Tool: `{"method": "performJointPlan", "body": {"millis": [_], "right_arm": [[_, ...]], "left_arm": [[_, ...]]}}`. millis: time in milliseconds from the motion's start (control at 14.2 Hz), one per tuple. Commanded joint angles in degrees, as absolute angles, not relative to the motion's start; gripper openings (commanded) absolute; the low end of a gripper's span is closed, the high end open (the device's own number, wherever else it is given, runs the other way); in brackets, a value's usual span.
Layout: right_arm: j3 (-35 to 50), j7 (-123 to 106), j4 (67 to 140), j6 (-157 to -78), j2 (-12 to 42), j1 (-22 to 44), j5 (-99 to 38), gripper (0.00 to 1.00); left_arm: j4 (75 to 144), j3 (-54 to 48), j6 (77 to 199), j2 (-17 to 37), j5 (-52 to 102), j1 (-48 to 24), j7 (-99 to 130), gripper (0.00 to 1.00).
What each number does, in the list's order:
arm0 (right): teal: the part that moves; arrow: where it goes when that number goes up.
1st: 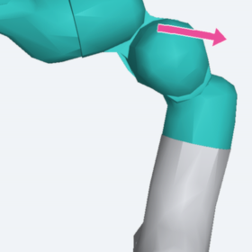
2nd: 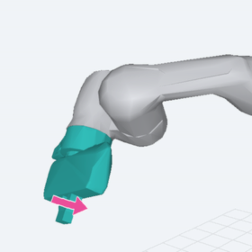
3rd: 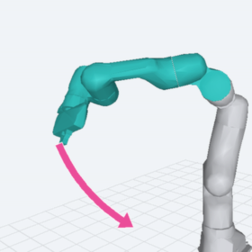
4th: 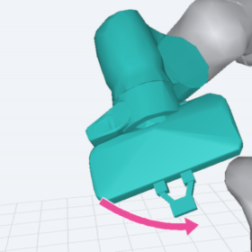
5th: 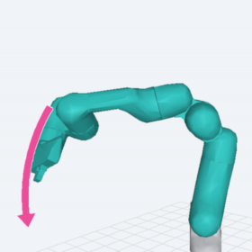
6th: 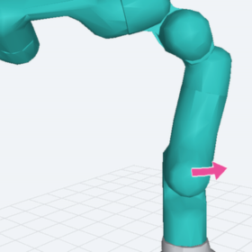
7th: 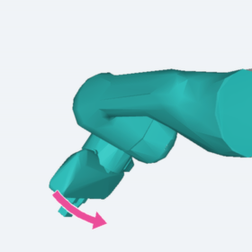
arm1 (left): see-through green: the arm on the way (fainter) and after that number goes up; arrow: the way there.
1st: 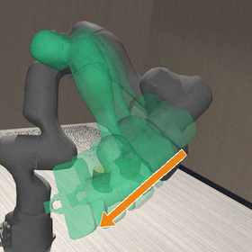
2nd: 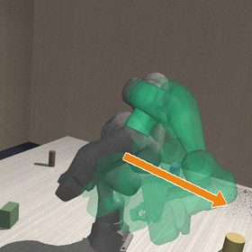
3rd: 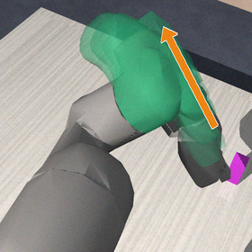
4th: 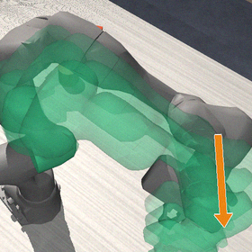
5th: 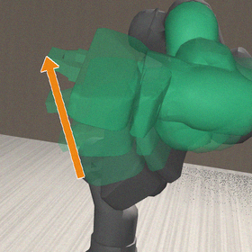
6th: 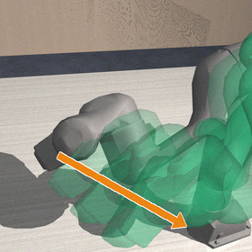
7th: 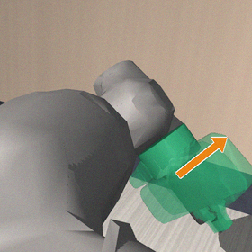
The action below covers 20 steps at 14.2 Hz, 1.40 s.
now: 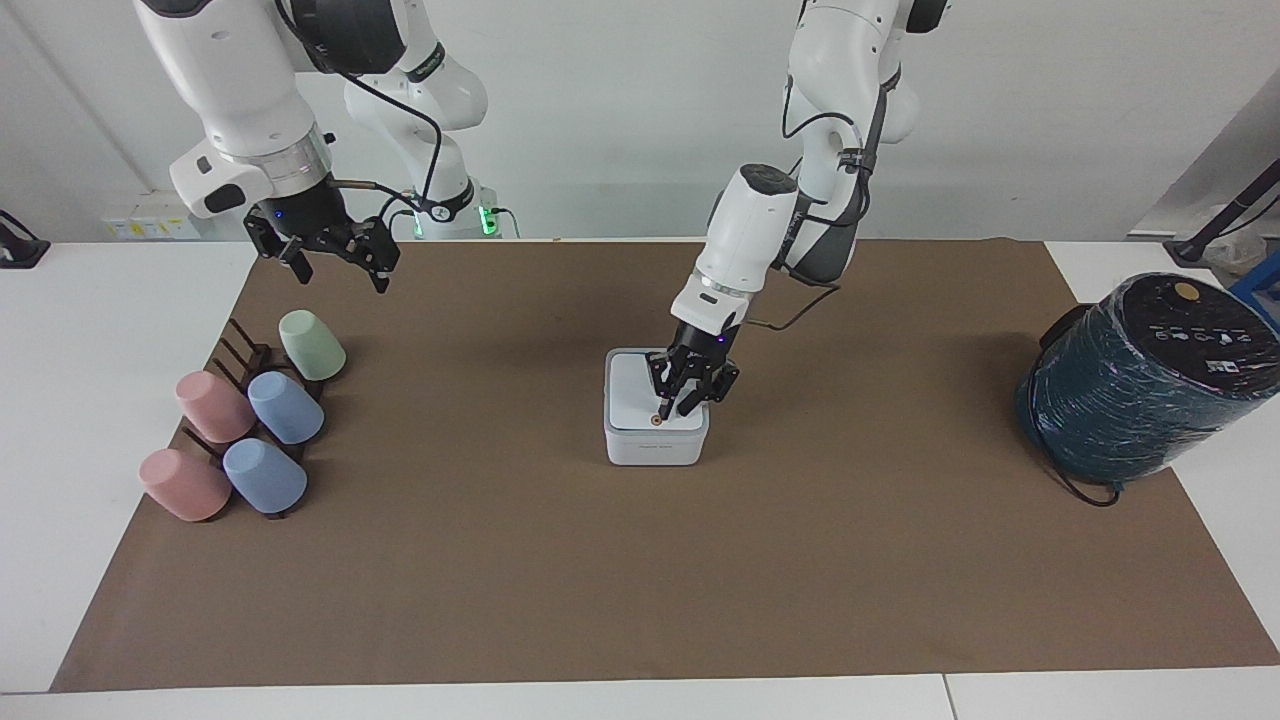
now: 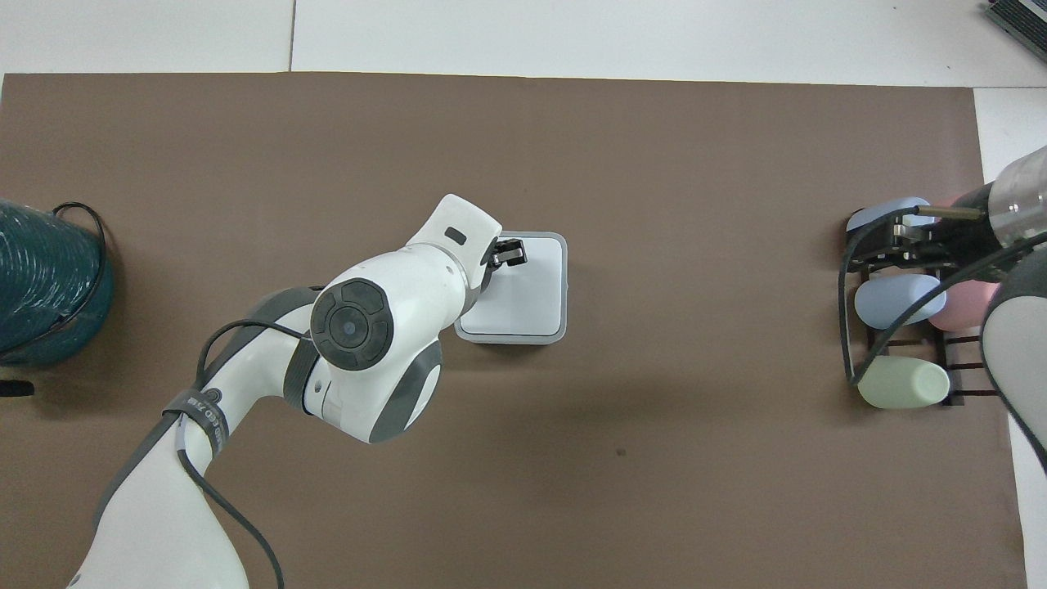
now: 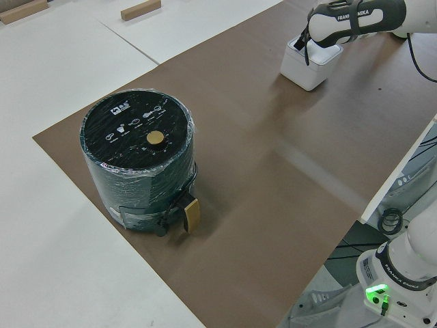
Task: Close trash can lid
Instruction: 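Press the lid flat onto the trash can with the left gripper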
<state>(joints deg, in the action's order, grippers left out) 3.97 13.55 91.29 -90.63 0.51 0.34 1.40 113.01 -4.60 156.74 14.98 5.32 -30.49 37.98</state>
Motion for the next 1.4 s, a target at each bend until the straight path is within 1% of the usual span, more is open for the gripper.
{"method": "performJointPlan", "body": {"millis": [0,140,281,491,702,912,1333], "right_arm": [[4.39,12.22,92.11,-91.14,-0.09,-0.44,1.05,1.0],[4.39,12.22,92.11,-91.14,-0.09,-0.44,1.05,1.0],[4.39,12.22,92.11,-91.14,-0.09,-0.44,1.05,1.0],[4.39,12.22,92.11,-91.14,-0.09,-0.44,1.05,1.0],[4.39,12.22,92.11,-91.14,-0.09,-0.44,1.05,1.0],[4.39,12.22,92.11,-91.14,-0.09,-0.44,1.05,1.0],[4.39,12.22,92.11,-91.14,-0.09,-0.44,1.05,1.0]], "left_arm": [[112.15,-4.48,159.52,19.06,5.8,-31.38,38.32,0.23],[111.8,-4.48,159.26,19.16,5.63,-31.29,38.14,0.1],[110.31,-4.48,158.12,19.34,5.63,-31.2,38.06,0.02],[109.52,-4.48,156.11,19.25,5.28,-30.94,37.97,0.01],[106.61,-4.48,151.35,19.42,5.19,-30.67,37.97,0.0],[106.17,-4.48,151.26,19.51,5.19,-30.67,38.06,0.0],[101.08,-4.48,147.83,21.27,5.71,-30.76,38.41,0.0]]}}
